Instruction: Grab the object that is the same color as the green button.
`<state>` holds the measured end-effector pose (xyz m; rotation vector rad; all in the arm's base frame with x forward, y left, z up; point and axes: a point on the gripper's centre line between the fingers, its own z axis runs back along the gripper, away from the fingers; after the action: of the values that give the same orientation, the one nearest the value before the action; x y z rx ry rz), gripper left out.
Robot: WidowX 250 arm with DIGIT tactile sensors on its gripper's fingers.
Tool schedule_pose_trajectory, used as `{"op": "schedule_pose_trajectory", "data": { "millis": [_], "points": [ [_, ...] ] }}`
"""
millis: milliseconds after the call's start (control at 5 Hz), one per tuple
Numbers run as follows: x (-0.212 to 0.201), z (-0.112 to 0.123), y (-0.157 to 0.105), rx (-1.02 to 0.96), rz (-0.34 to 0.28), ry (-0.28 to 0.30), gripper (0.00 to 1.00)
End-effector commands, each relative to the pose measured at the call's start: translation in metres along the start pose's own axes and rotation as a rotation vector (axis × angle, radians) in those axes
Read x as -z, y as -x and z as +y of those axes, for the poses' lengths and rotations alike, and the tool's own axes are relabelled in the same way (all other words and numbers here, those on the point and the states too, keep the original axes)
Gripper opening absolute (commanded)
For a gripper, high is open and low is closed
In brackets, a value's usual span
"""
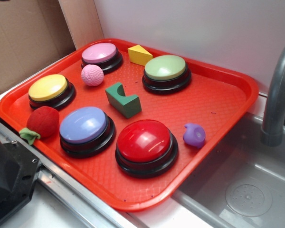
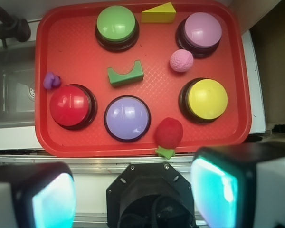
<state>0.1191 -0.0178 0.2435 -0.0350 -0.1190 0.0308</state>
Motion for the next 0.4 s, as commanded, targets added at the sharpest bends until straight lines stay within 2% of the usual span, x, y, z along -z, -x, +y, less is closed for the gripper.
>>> {"op": "schedule_pose_trajectory", "data": {
  "millis": [0,200],
  "points": [
    [0.000,0.000,0.000,0.000,0.000,0.000,1.00],
    [0.025,0.004,-0.020,-0.113,-0.046,-0.034,1.00]
  ]
}}
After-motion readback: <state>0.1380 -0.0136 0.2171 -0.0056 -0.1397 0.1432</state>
